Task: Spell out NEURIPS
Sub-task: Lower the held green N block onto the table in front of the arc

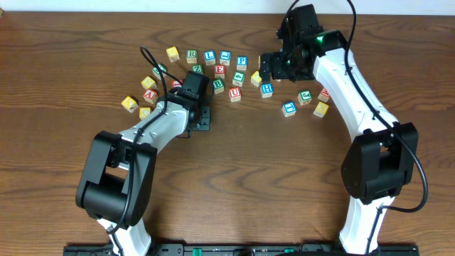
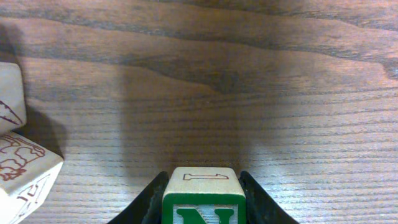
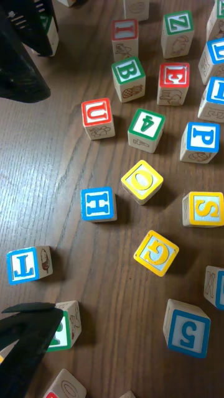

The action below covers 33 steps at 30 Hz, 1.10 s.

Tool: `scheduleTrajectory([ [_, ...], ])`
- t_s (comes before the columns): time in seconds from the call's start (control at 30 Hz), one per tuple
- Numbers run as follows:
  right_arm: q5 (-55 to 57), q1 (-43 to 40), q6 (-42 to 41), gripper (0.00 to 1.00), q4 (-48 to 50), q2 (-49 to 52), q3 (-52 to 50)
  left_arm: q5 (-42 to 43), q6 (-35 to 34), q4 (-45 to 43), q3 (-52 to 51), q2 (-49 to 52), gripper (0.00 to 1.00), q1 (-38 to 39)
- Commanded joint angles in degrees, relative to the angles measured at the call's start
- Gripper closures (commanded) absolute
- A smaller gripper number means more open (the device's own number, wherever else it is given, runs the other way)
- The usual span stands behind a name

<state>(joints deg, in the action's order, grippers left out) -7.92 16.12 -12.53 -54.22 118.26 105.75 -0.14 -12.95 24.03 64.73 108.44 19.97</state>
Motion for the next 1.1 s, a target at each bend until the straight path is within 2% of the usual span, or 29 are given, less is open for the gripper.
scheduleTrajectory([
  [0.0, 0.3, 0.5, 0.2, 0.01, 0.0, 0.0, 0.3, 1.2, 1.1, 0.5, -0.9, 1.7, 0.67, -0.1],
  [0.73, 0.3, 0.5, 0.2, 0.01, 0.0, 0.0, 0.3, 0.9, -0.7, 0.7, -0.9, 1.7, 0.66, -0.1],
  [0.93, 0.3, 0.5, 0.2, 0.01, 0.0, 0.0, 0.3, 1.0, -0.6, 0.5, -0.2, 1.4, 0.46, -0.1],
  [1.07, 0.3, 0.5, 0.2, 0.01, 0.0, 0.0, 0.3, 1.0, -0.6, 0.5, 1.3, 0.3, 0.40, -0.1],
])
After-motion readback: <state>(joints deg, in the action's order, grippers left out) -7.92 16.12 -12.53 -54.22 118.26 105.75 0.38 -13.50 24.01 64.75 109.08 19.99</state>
